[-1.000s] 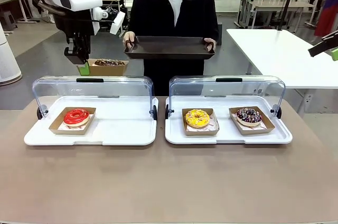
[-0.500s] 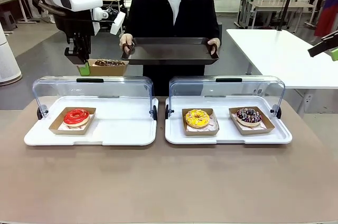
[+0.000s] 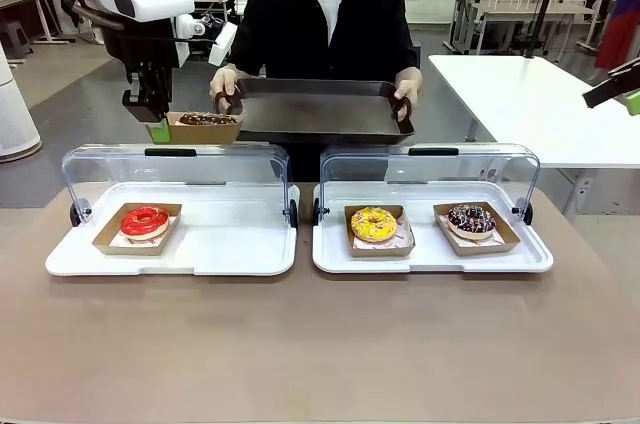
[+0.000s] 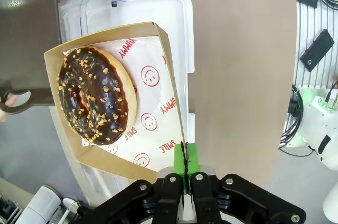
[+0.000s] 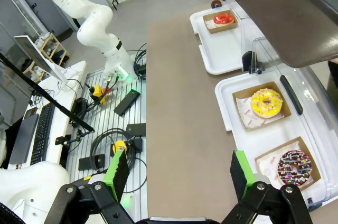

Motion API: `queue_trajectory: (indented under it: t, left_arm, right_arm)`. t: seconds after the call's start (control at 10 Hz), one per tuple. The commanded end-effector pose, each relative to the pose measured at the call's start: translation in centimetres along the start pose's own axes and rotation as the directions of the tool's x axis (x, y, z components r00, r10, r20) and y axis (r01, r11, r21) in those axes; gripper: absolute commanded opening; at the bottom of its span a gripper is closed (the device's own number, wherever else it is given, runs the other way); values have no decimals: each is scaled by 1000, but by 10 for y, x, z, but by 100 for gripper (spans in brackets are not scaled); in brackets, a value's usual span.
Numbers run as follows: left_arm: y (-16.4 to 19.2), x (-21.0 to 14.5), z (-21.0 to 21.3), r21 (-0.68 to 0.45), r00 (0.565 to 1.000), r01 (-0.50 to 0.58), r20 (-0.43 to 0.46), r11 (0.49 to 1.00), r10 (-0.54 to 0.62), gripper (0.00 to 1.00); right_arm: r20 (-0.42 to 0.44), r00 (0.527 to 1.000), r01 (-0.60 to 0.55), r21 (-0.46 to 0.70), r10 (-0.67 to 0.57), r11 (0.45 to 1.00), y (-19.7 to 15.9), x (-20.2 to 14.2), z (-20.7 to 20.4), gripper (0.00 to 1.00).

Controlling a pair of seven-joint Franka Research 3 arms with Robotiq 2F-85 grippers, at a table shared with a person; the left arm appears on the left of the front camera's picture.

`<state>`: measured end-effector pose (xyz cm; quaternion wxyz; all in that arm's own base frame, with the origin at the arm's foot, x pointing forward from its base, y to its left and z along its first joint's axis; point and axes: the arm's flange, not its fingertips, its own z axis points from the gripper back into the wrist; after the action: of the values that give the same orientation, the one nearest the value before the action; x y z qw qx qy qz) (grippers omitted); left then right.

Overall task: Provide the desired donut to the person.
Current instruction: Place the picked Paper togo box onto the Handle tray extended by the person.

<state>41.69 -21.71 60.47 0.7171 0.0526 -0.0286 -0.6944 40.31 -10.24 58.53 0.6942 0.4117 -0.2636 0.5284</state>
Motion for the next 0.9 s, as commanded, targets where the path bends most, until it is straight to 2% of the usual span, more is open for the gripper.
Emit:
queue_trajectory:
  t: [0.0, 0.8]
  left_arm:
    - [0, -2, 0, 9, 1000, 9, 2, 1000, -9, 0]
    - [0, 3, 7, 15, 1000, 5, 6, 1000, -5, 1]
  right_arm:
    - [12, 1000, -12, 6, 12, 1000, 0, 0, 0, 100]
    - [12, 1000, -12, 6, 12, 1000, 0, 0, 0, 100]
